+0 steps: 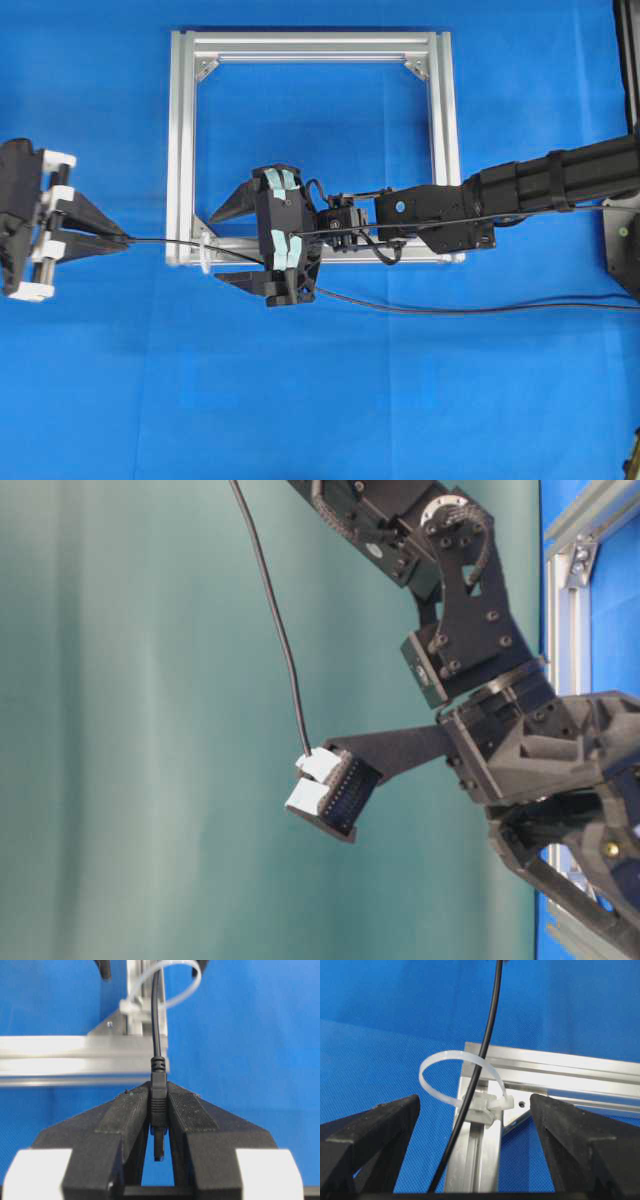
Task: Insert the wire through the string loop located on the left side.
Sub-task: 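Open the right gripper and pull the cable leftward with the left gripper, then release the cable with the left gripper and withdraw both grippers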
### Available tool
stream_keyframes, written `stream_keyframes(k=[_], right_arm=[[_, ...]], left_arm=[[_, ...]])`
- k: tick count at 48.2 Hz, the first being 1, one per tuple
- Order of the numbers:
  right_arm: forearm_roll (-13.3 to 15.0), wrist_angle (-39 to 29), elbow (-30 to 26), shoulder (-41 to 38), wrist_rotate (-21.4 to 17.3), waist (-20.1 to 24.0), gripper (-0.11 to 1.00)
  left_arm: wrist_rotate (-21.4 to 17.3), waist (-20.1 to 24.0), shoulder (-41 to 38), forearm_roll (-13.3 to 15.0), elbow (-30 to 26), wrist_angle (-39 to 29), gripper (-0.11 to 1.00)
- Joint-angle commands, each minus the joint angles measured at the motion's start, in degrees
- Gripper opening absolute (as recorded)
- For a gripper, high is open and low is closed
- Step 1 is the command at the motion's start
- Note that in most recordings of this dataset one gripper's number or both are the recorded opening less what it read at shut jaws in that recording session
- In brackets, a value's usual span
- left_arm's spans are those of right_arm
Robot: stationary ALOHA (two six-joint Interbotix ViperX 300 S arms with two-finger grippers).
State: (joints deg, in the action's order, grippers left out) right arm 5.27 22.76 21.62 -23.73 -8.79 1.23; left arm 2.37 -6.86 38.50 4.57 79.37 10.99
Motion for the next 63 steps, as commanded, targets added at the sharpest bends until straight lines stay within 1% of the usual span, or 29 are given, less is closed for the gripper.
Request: stream_keyframes(k=[1, 4, 8, 26, 46, 48, 50, 55, 59, 61, 63], right_arm=[[-0.1, 0.2, -0.7, 1.1, -0.1, 0.1, 0.92], [-0.1, 0.4, -0.8, 1.1, -0.1, 0.1, 0.92], [0.0, 0.4, -0.8, 1.1, 0.0, 0.1, 0.92], [0.0, 0.3, -0.8, 1.1, 0.0, 0.1, 0.92], [0.0, 0.4, -0.9, 1.1, 0.0, 0.1, 0.92], [0.0, 0.4, -0.9, 1.1, 0.0, 0.1, 0.92], [0.0, 0.4, -0.9, 1.1, 0.0, 0.1, 0.92], [0.0, 0.4, -0.9, 1.1, 0.0, 0.1, 0.92], [0.0, 0.4, -0.9, 1.1, 0.0, 0.1, 0.92], [0.0, 0.4, -0.9, 1.1, 0.0, 0.1, 0.92], [0.0, 0.4, -0.9, 1.1, 0.0, 0.1, 0.92]], left_arm=[[0.1, 0.1, 4.0, -0.1, 0.1, -3.6, 0.07], [0.2, 0.1, 6.2, -0.1, 0.4, -5.6, 0.07], [0.4, 0.1, 7.4, -0.1, 0.4, -6.7, 0.07], [0.4, 0.1, 4.7, -0.1, 0.4, -6.3, 0.07], [1.7, 0.1, 4.9, -0.1, 0.4, -6.5, 0.09], [2.0, 0.1, 5.0, -0.1, 0.4, -6.5, 0.15], [2.5, 0.1, 5.1, -0.1, 0.4, -6.5, 0.24], [2.8, 0.1, 5.1, -0.1, 0.4, -6.3, 0.56], [2.9, 0.1, 5.2, -0.1, 0.4, -6.4, 0.78], [2.9, 0.1, 5.1, -0.1, 0.5, -6.5, 0.87], [2.9, 0.1, 5.2, -0.1, 0.4, -6.5, 0.89]])
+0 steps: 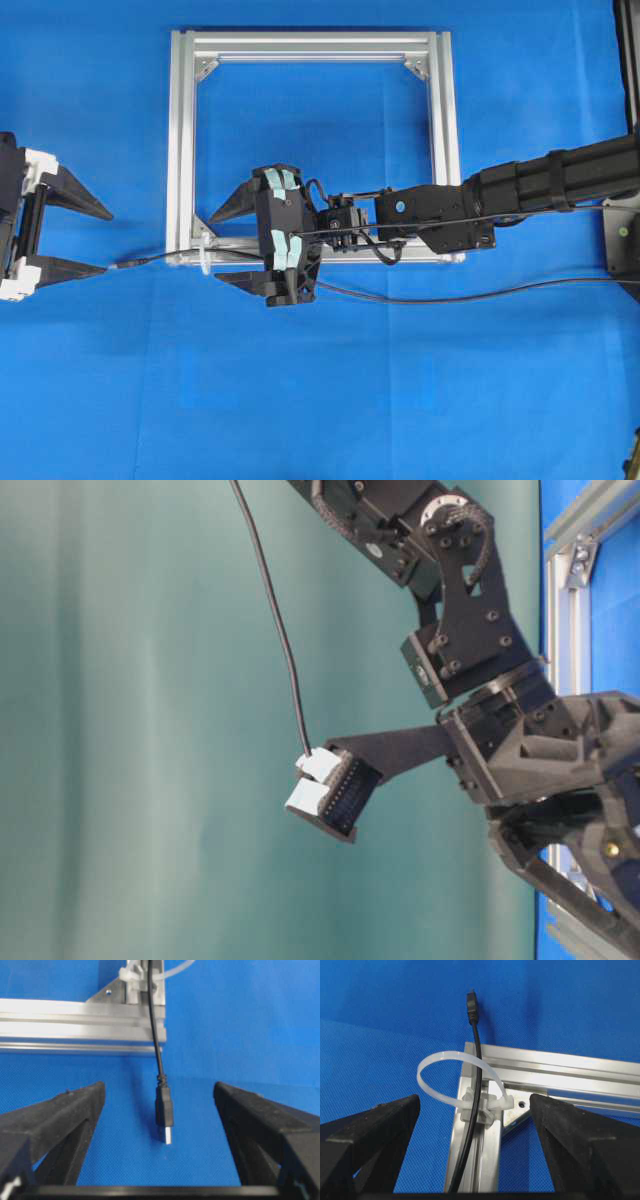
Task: Insert the wire through the string loop located on the left side.
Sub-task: 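Release the cable with the left gripper and withdraw both grippers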
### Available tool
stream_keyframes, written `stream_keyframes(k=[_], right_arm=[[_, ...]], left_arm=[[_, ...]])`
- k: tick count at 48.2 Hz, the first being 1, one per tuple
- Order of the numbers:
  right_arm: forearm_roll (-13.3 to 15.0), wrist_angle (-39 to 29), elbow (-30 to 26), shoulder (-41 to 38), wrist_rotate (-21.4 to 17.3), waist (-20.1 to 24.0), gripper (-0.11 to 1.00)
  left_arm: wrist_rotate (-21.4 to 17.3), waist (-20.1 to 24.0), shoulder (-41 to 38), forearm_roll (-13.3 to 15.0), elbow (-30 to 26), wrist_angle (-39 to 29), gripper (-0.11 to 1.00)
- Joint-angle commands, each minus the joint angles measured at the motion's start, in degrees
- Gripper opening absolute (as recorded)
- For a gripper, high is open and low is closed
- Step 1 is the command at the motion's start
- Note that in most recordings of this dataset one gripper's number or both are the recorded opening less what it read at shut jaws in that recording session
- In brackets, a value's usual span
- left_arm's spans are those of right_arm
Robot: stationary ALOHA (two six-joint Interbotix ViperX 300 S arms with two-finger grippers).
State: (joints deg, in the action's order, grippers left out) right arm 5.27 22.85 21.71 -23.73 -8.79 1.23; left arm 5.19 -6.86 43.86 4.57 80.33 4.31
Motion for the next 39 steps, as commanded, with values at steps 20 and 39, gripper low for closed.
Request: stream_keyframes(k=[20, 39], right_arm=[[-0.1, -1.8, -0.7, 4.1, 0.0, 0.1, 0.92], [0.0, -6.5, -0.6, 12.2, 0.0, -0.7, 0.92]], left_arm=[[-0.1, 0.1, 3.2, -0.2, -0.7, 0.4, 0.82], [-0.7, 0.1, 17.8, -0.6, -2.7, -0.6, 0.82]])
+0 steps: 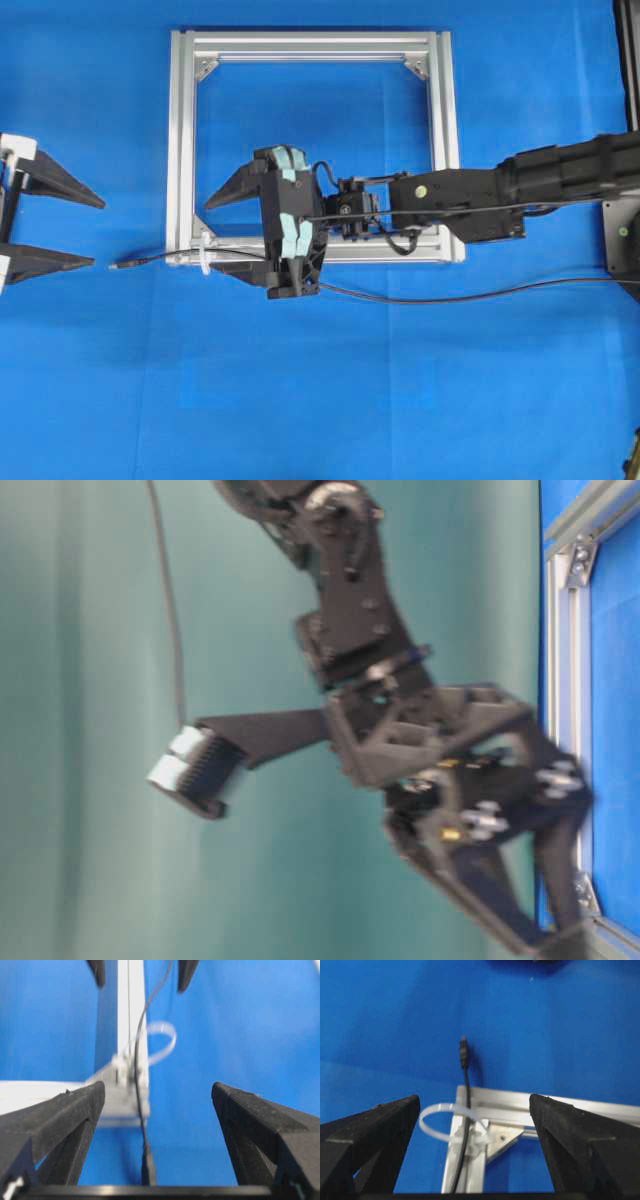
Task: Insert the wire through the string loop located on the left side.
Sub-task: 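Release the cable with the left gripper and withdraw both grippers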
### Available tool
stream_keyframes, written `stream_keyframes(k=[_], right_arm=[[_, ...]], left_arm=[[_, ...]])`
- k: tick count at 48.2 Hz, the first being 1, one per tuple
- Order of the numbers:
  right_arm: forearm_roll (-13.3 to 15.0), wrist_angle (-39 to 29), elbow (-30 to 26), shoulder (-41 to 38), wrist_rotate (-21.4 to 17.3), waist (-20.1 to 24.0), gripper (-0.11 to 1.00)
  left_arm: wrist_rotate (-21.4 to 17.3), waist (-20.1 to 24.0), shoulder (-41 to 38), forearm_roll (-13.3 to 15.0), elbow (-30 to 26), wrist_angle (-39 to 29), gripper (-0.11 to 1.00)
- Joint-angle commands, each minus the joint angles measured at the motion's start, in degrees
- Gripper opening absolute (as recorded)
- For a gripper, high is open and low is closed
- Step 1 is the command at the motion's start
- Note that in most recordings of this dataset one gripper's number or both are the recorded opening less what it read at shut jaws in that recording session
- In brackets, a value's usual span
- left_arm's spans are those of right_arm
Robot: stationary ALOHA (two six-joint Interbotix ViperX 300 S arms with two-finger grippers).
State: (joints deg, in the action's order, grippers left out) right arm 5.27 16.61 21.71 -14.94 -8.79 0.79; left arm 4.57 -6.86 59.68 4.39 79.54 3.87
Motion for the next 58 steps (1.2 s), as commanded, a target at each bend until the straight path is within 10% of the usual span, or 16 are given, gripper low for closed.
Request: stream_keyframes(k=[1, 58], right_arm=[[0.0, -0.4, -0.7, 3.9, 0.0, -0.3, 0.92], [-0.1, -3.0, -0.6, 8.1, -0.2, -0.4, 0.92]], left_arm=[[-0.1, 0.2, 2.5, -0.5, -2.0, -0.4, 0.82], [-1.0, 1.6, 4.8, -0.8, -2.5, -1.1, 0.82]])
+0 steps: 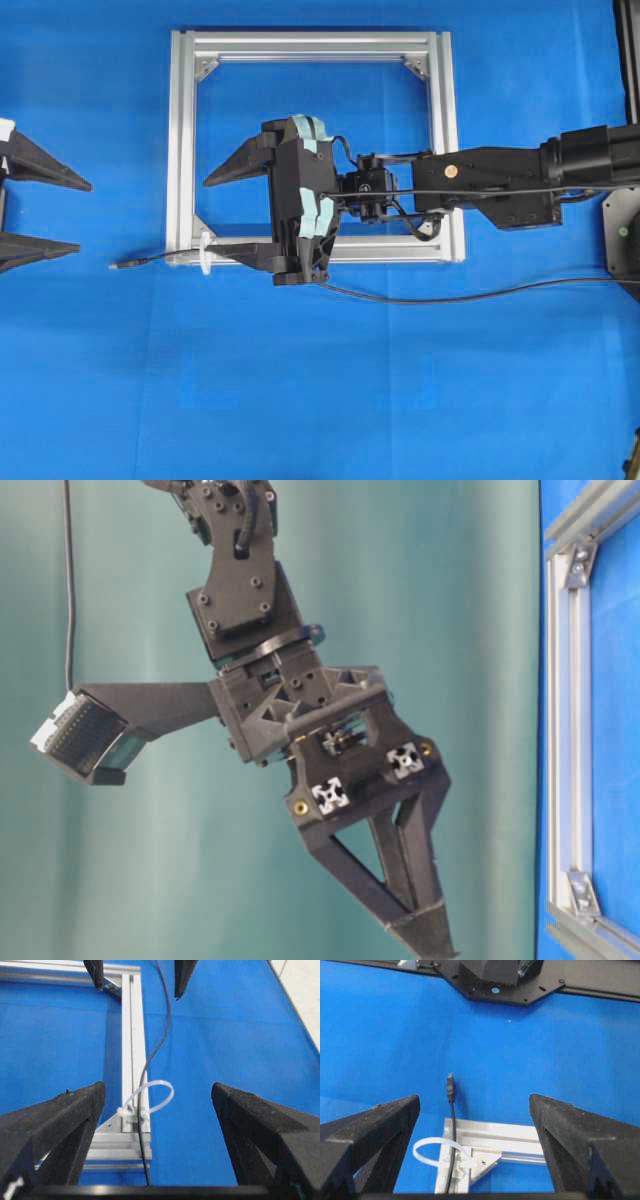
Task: Insert the wire through the string loop located on the left side.
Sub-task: 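Release the cable with the left gripper and withdraw both grippers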
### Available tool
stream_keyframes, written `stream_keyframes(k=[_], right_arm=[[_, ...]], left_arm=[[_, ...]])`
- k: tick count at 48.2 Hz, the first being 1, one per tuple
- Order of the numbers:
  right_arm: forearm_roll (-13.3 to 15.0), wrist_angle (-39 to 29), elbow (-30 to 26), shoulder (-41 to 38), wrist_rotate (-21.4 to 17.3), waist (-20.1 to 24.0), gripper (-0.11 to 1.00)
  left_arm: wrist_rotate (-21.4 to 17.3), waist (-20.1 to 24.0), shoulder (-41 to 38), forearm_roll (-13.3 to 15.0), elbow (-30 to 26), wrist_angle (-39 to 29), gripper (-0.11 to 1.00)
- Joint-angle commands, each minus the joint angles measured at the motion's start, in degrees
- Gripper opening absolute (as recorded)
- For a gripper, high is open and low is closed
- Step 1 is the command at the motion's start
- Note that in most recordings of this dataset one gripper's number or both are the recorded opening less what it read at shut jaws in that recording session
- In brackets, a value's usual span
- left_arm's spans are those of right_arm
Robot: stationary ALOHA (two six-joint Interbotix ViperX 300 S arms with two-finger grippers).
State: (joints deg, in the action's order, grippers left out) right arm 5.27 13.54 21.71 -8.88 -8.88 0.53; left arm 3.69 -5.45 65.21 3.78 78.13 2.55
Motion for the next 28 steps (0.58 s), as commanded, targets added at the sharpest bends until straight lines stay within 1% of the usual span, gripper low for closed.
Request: stream_keyframes(k=[1, 20, 28], right_arm=[[-0.2, 0.2, -0.6, 2.0, -0.1, -0.1, 0.92], [-0.2, 0.2, -0.6, 2.0, -0.4, -0.1, 0.92], [-0.9, 0.2, -0.5, 2.0, -0.4, -0.1, 0.92]], left_arm=[[-0.1, 0.2, -0.7, -0.2, -1.1, 0.2, 0.82], [-0.2, 0.2, -0.7, -0.2, -1.1, 0.2, 0.82], [-0.2, 0.2, -0.7, -0.3, -1.1, 0.2, 0.82]])
